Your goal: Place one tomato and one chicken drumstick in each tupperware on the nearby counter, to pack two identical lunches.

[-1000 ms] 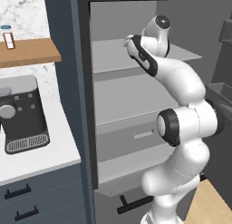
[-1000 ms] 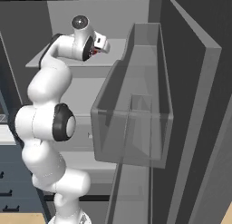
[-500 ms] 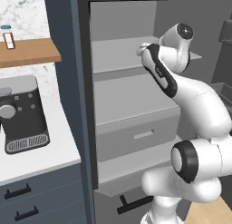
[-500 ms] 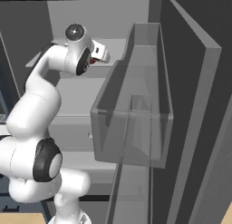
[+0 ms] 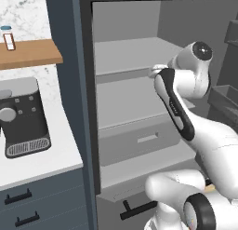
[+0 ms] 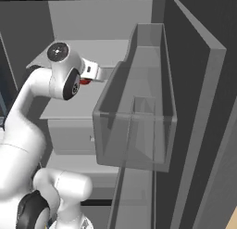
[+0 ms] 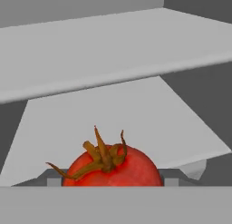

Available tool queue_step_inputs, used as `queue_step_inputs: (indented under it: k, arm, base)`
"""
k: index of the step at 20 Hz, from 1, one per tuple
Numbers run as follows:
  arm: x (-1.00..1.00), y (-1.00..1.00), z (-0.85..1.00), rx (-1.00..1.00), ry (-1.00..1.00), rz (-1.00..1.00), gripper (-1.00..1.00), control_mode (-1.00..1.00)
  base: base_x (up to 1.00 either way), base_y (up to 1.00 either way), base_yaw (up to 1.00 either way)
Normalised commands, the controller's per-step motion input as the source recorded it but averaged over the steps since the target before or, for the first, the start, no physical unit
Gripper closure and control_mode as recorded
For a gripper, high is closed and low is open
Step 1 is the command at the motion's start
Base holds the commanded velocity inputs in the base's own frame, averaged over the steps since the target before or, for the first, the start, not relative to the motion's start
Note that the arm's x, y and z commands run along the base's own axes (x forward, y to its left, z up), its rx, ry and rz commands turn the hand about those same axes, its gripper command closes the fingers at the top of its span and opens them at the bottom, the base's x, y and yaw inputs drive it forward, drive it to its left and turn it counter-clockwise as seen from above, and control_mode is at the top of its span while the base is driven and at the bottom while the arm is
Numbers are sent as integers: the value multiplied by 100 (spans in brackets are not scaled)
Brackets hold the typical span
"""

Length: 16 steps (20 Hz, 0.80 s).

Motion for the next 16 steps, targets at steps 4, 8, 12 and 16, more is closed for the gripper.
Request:
queue_step_inputs:
  k: [4, 8, 12, 16]
  arm:
    - [-71, 0, -44, -9, 2, 0, 100, 100]
    - [0, 0, 0, 0, 0, 0, 100, 100]
    - [0, 0, 0, 0, 0, 0, 100, 100]
    - [0, 0, 0, 0, 0, 0, 100, 100]
  base:
    - [-25, 0, 0]
    - [-100, 0, 8]
    - [-100, 7, 21]
    - [-67, 88, 15]
